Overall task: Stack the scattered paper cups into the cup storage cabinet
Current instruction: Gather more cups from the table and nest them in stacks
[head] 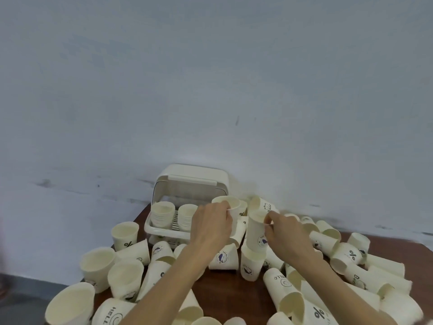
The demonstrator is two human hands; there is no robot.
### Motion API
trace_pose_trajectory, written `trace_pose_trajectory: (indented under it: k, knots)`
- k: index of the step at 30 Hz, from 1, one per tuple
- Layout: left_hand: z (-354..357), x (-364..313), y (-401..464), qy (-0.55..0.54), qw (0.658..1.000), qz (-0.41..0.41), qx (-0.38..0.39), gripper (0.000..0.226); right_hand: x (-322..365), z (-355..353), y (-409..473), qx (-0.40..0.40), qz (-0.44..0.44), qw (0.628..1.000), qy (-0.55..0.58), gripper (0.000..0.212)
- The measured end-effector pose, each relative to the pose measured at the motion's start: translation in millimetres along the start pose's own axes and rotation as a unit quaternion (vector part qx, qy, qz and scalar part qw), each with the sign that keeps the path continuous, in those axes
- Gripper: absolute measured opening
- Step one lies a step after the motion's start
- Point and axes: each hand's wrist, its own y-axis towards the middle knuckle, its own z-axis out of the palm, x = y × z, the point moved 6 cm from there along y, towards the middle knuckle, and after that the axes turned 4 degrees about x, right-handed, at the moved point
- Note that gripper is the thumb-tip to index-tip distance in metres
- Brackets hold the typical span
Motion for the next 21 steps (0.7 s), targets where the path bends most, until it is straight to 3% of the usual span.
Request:
trace_pose_trajectory:
  k: [13,21]
  knots:
    - [-27.5,91.6,11.0,0.059,0.995,-0.063,-0.040,0.026,78.9,20.2,25.6,-0.026,-0.071,0.996,0.054,0.017]
    - [-35.0,145.2,23.8,0.098,0.988,-0.095,-0.068,0.026,132.1,34.7,56.8,-0.071,-0.106,0.991,0.032,0.014]
